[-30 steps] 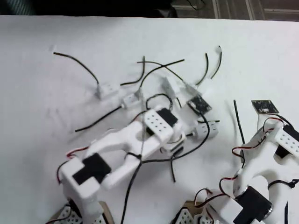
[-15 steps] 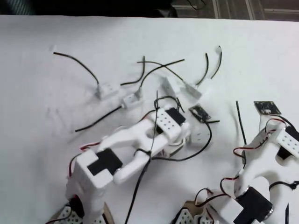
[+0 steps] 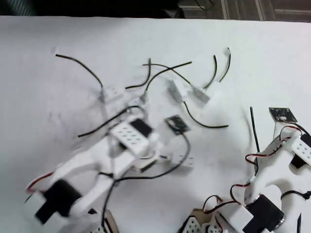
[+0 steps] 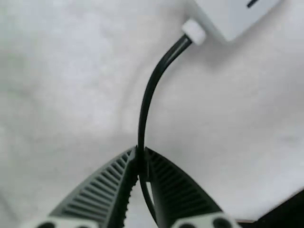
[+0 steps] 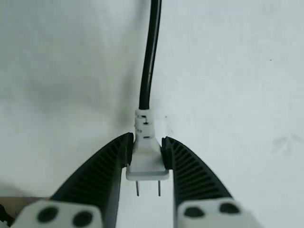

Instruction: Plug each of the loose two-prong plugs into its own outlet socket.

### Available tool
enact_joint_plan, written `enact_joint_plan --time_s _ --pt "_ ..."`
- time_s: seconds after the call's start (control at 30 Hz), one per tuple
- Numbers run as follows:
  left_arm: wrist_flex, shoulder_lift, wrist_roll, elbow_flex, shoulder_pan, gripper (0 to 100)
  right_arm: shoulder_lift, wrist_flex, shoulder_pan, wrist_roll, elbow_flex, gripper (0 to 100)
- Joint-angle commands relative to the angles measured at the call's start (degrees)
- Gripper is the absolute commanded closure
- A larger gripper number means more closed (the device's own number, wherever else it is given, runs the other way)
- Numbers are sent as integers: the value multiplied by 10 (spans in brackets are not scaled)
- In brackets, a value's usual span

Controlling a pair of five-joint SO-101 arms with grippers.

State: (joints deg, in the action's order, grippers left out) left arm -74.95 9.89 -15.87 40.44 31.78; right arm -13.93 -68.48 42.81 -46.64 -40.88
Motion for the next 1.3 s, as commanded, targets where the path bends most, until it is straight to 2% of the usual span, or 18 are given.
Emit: enact_joint_plan --time_s 0.0,0.1,0.23,0.37,0.47,0.57,0.63,1.0,1.27 --pt "7 94 -54 60 -104 978 -25 -2 5 4 3 981" --pt "7 154 -102 102 -193 978 -24 -2 5 4 3 981" --pt "15 226 -145 155 -272 978 -24 -5 1 4 2 981" --pt "43 285 -175 215 -305 970 -28 -15 0 6 4 981" --pt "42 332 -178 216 -318 885 -28 -30 -7 4 6 981" --pt "40 386 -145 205 -316 743 -28 -30 -16 9 4 981" --pt "40 414 -140 205 -301 683 -28 -36 -21 9 4 981" --pt "44 420 -270 185 -176 692 -28 -42 -29 9 4 981" --pt "73 419 -345 168 -145 691 -28 -42 -51 10 2 981"
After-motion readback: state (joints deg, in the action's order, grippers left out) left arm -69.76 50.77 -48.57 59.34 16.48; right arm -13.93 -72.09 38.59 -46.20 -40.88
